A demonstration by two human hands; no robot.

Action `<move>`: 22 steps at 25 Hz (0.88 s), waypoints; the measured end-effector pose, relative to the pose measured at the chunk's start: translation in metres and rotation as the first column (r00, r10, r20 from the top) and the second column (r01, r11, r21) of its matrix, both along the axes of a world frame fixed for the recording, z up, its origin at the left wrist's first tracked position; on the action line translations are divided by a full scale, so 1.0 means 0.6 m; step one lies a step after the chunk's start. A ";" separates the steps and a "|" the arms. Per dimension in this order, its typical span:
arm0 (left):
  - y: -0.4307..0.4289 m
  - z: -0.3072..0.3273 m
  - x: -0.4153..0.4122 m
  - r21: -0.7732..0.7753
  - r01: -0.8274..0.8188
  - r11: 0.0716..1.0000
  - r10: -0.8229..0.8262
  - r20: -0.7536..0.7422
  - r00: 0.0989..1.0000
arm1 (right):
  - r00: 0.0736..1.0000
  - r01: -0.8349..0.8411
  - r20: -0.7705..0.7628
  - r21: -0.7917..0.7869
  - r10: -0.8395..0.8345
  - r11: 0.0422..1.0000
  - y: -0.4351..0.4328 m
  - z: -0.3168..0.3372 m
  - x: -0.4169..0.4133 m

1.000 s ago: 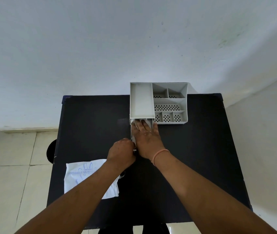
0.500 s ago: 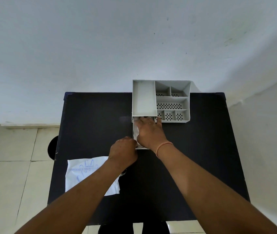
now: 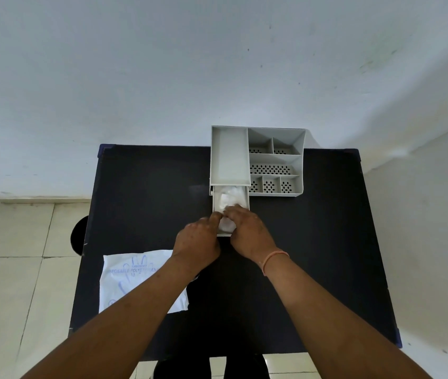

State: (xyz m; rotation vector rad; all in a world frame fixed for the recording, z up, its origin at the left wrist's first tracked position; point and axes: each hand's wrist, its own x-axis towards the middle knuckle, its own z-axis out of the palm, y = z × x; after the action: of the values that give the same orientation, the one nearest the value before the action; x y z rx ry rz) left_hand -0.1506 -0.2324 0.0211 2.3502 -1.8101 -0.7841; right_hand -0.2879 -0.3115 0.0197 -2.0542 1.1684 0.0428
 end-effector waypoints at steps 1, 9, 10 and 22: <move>0.002 -0.001 -0.001 0.020 0.028 0.999 -0.028 0.024 0.999 | 0.999 0.040 0.025 -0.015 -0.039 0.999 0.001 0.002 -0.005; 0.002 0.000 -0.012 0.047 0.139 0.989 -0.145 0.216 0.966 | 0.914 -0.309 -0.332 -0.199 0.233 0.930 0.043 0.009 -0.033; 0.002 0.001 -0.013 0.047 0.136 0.990 -0.143 0.220 0.965 | 0.912 -0.305 -0.342 -0.191 0.228 0.933 0.042 0.010 -0.032; 0.003 -0.030 0.026 0.021 0.255 0.967 -0.247 0.335 0.909 | 0.948 -0.090 -0.319 -0.328 -0.020 0.940 0.033 0.015 -0.045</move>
State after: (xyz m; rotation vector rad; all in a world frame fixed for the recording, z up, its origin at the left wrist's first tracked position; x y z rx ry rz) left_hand -0.1353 -0.2304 0.0029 2.3825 -2.2766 -0.3909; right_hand -0.3146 -0.2917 0.0284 -2.4397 1.4137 0.2113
